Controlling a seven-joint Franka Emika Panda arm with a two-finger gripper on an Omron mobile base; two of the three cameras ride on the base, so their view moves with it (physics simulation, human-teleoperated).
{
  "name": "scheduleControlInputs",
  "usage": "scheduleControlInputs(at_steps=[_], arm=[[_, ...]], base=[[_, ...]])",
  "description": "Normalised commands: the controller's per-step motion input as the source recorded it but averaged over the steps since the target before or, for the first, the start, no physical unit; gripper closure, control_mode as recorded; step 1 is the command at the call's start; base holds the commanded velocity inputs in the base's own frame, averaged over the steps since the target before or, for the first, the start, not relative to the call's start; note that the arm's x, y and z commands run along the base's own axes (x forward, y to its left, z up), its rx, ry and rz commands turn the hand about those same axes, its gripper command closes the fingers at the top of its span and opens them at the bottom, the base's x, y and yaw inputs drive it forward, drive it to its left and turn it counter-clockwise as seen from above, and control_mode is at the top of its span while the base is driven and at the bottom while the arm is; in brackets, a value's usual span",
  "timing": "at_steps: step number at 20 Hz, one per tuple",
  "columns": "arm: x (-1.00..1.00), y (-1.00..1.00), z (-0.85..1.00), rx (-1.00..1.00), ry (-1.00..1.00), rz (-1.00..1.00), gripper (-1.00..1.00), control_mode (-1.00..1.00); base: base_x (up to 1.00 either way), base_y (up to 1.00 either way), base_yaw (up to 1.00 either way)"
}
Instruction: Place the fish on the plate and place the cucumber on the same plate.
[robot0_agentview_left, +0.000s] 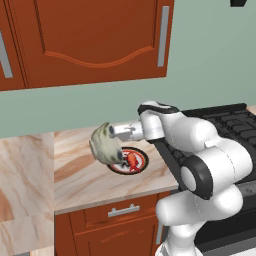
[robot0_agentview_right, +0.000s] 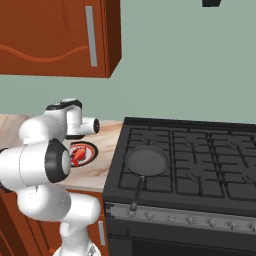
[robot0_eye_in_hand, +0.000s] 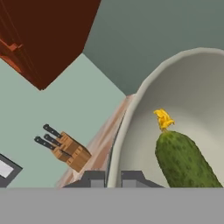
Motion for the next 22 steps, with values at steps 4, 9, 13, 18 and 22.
scheduleControlInputs(at_steps=[4,9,13,18,22], arm=[[-0.13,-0.01,0.0,0.09,0.0,-0.05,1.0,-1.0],[-0.01,-0.11,0.0,0.1,0.0,-0.03,1.0,-1.0],[0.01,-0.11,0.0,0.13,0.0,0.0,1.0,-1.0],[0.01,-0.15,0.0,0.17,0.0,0.0,1.0,-1.0],[0.02,-0.11,0.0,0.19,0.0,0.0,1.0,-1.0]], base=[[0.0,0.0,0.0],[0.0,0.0,0.0],[0.0,0.0,0.0],[0.0,0.0,0.0],[0.0,0.0,0.0]])
